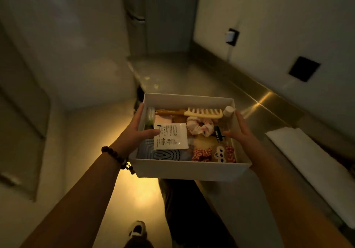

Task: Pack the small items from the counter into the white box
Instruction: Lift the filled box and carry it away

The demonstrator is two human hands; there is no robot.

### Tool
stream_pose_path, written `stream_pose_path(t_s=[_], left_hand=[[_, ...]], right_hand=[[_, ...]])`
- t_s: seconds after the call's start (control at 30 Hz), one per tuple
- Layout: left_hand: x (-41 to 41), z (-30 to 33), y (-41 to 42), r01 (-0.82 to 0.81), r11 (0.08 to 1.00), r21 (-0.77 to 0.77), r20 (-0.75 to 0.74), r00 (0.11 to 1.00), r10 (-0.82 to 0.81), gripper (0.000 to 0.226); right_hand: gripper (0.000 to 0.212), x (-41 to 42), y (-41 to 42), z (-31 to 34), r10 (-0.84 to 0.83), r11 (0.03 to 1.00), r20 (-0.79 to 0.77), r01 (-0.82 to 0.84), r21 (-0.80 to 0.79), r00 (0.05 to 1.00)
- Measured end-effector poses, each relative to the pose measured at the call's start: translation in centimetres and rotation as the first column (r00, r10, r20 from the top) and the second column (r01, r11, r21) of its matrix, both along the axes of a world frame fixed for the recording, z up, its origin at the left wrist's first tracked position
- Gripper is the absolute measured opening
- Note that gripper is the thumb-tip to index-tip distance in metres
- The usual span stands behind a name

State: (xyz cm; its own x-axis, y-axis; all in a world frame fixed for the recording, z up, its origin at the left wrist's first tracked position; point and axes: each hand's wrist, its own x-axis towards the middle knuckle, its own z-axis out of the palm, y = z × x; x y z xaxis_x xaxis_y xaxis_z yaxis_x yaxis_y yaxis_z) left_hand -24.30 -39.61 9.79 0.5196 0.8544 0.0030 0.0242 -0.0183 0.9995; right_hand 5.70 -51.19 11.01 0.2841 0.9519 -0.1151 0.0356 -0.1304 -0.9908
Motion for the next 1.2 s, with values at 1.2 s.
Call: stream_pose_path(t_s=[1.2], left_hand=[[-36.9, -6.5, -63.9, -0.934, 0.35, -0.079, -0.094, 0.356, 0.93, 0.079]], right_hand=[[0.074, -46.5, -28.0, -7.6, 0.945, 0.306, -0.071, -0.942, -0.139, 0.318]])
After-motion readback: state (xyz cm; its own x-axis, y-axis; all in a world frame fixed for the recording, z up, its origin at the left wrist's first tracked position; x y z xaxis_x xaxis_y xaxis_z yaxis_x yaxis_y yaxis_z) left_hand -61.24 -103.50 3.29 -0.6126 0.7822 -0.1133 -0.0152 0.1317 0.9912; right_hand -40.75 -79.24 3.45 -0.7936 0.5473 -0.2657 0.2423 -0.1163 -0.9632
